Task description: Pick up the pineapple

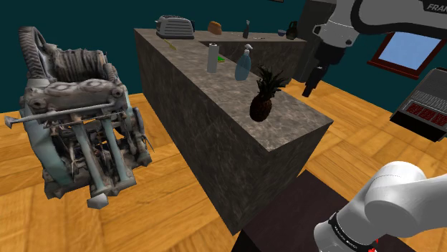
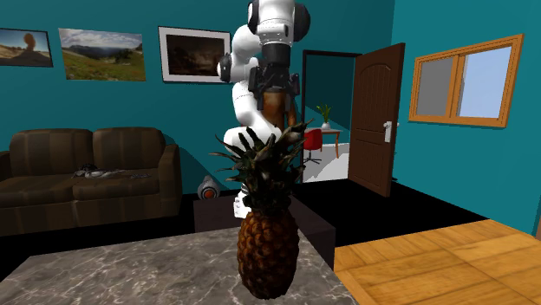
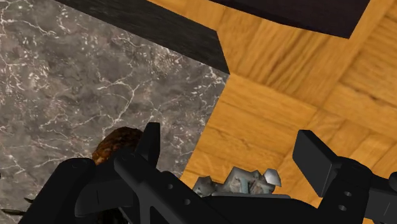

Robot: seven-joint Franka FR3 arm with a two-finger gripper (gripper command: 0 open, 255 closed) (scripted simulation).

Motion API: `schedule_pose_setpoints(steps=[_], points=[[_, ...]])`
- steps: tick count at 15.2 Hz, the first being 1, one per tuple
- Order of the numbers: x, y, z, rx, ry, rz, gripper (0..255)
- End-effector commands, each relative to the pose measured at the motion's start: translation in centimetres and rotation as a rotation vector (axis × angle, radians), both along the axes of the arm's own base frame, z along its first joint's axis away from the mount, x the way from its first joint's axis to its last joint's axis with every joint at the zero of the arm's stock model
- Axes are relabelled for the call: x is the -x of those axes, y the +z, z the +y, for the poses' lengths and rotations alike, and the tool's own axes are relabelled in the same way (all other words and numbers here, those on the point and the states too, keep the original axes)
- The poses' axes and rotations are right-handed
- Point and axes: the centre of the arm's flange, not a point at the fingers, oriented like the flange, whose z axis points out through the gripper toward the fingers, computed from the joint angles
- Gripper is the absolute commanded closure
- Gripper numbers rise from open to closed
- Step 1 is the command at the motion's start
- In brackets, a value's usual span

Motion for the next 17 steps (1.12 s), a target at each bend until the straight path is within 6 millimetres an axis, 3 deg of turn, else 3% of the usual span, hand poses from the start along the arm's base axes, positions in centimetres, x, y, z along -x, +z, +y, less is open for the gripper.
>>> schedule_pose_setpoints(steps=[1,15,17], points=[[-1.8,-0.2,-1.8,-0.001,0.021,-0.012,0],[-14.4,-1.6,-14.4,-0.016,0.157,-0.088,0],[-14.6,-2.1,-14.5,-0.016,0.159,-0.089,0]])
